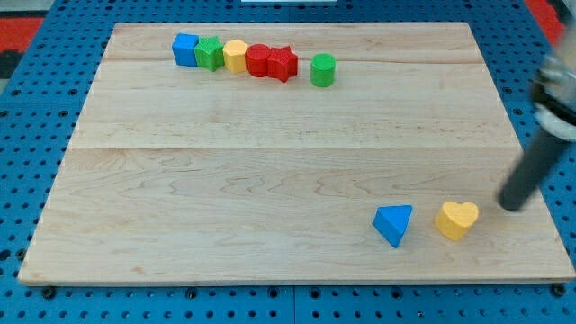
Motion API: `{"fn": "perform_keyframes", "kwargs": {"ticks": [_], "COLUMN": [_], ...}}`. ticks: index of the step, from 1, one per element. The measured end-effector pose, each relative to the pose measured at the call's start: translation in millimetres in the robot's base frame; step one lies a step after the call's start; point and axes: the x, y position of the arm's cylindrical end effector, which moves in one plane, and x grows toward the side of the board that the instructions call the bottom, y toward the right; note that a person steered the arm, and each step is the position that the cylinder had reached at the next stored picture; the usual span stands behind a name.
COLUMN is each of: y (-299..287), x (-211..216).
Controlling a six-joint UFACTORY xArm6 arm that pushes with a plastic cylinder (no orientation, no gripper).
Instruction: Move the heart to the top right of the green circle
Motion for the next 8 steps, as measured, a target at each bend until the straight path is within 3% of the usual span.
{"fn": "perform_keyframes", "kwargs": {"ticks": [1, 2, 3, 4, 6, 7, 8], "y": [2.7, -101.3, -147.0, -165.4, -132.9, -66.9, -62.6], "x": [42.1, 31.2, -21.4, -47.4, -15.0, -50.4, -111.5]}}
